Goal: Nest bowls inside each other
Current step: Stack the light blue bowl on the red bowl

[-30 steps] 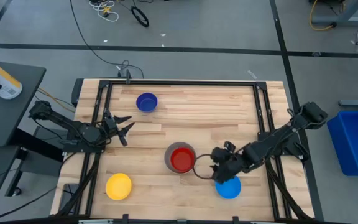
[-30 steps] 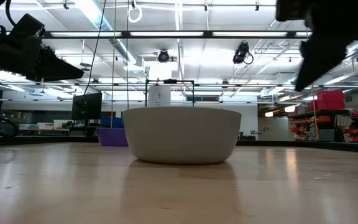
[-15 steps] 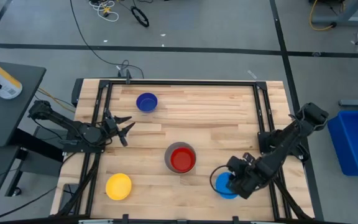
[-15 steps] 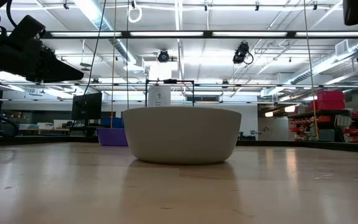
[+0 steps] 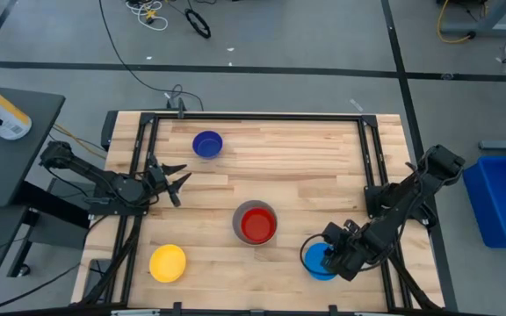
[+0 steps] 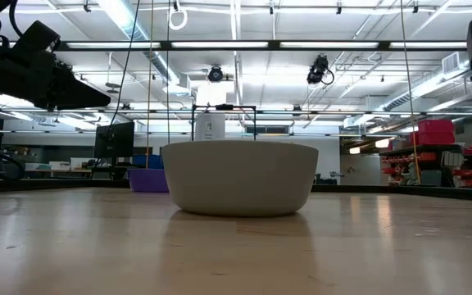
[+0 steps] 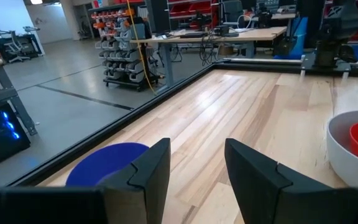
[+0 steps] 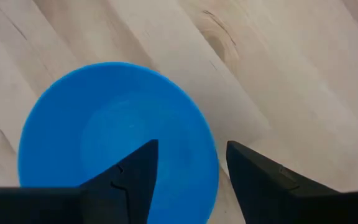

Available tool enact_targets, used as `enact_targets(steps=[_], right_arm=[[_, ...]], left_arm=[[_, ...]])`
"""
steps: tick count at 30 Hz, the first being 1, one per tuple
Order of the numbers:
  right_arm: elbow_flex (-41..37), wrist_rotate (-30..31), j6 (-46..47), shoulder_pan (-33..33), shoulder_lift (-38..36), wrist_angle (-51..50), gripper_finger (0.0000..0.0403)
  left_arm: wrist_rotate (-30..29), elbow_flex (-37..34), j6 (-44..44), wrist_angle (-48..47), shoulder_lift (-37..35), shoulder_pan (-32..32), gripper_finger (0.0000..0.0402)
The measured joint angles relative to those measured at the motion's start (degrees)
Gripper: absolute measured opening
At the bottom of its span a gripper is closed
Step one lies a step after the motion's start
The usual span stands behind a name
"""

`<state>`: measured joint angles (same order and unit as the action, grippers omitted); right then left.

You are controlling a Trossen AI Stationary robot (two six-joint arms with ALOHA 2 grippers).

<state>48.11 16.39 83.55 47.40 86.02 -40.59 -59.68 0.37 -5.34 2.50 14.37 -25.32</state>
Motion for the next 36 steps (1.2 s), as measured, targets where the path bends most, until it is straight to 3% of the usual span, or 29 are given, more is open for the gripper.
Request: enact_targets(steps=[11, 19, 24, 36], right_arm=[[-0.8, 0.6, -0.3, 0.0, 0.0, 1.8, 0.0134], [-0.8, 0.1, -3.9, -0.1, 0.0, 4.7, 0.0012], [-0.8, 0.2, -5.7, -0.2, 0.0, 5.5, 0.0004], [-0.8, 11.9, -13.4, -2.3, 0.0, 7.4, 0.0001]], left_arm=[[0.0, 0.0, 0.0, 0.0, 0.0, 0.0, 0.0162], [0.0, 0.0, 0.0, 0.0, 0.0, 0.0, 0.0162], [0.0, 0.0, 0.0, 0.0, 0.0, 0.0, 0.0162], [0.0, 0.0, 0.0, 0.0, 0.0, 0.0, 0.0162]])
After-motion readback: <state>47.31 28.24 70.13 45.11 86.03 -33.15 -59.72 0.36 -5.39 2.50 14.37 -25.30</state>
